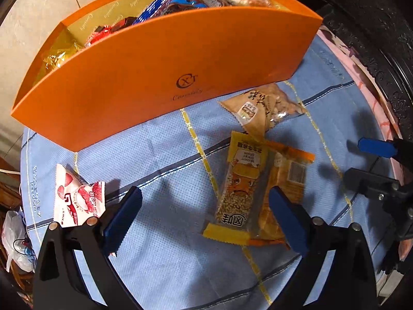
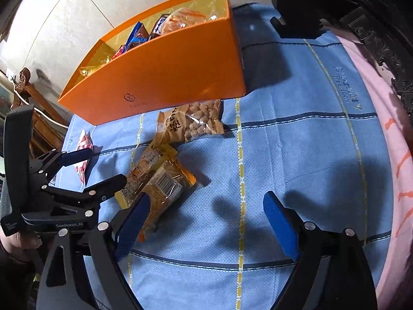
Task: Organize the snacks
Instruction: 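Lower the left gripper over the yellow seed-bar pack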
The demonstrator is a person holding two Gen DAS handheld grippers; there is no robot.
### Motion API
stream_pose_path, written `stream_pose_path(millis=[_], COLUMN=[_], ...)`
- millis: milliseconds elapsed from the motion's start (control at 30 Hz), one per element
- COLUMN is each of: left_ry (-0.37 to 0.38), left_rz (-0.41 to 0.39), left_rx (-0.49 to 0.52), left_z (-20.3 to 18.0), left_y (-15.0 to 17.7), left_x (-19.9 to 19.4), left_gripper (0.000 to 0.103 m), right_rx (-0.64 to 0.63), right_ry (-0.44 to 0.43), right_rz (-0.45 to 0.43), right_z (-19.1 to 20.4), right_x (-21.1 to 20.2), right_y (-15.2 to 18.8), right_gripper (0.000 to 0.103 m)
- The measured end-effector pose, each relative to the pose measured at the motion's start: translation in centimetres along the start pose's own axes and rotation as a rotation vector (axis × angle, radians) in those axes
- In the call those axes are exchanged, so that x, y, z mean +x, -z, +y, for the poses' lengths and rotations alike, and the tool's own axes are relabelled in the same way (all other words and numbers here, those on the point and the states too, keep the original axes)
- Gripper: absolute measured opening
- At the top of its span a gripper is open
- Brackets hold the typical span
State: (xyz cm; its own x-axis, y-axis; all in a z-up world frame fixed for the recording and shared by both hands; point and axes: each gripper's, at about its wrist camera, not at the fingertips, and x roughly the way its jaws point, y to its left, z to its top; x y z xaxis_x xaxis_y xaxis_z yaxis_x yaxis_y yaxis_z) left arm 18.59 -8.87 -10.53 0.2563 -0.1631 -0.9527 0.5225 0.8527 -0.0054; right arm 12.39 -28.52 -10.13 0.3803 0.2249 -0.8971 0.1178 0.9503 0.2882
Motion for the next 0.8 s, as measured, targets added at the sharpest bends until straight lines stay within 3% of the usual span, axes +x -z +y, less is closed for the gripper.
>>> stream_pose_path(millis=[267, 800], left_ry=[-0.015, -0.033], left_rz=[0.019, 0.046], left_rx=[-0.002, 0.108], left_z=[0.3, -2.7], left_y=[0.3, -0.4], left_x=[1.3, 3.0], left_gripper=[0.096, 0.096], right_rx=[-0.018, 0.017], right_ry=[-0.005, -0.003], right_rz=[0.015, 0.005], right_z=[0.7, -0.6], right_x=[0.7, -0.4], right_y=[-0.2, 0.3], right_gripper=[0.09, 0.09])
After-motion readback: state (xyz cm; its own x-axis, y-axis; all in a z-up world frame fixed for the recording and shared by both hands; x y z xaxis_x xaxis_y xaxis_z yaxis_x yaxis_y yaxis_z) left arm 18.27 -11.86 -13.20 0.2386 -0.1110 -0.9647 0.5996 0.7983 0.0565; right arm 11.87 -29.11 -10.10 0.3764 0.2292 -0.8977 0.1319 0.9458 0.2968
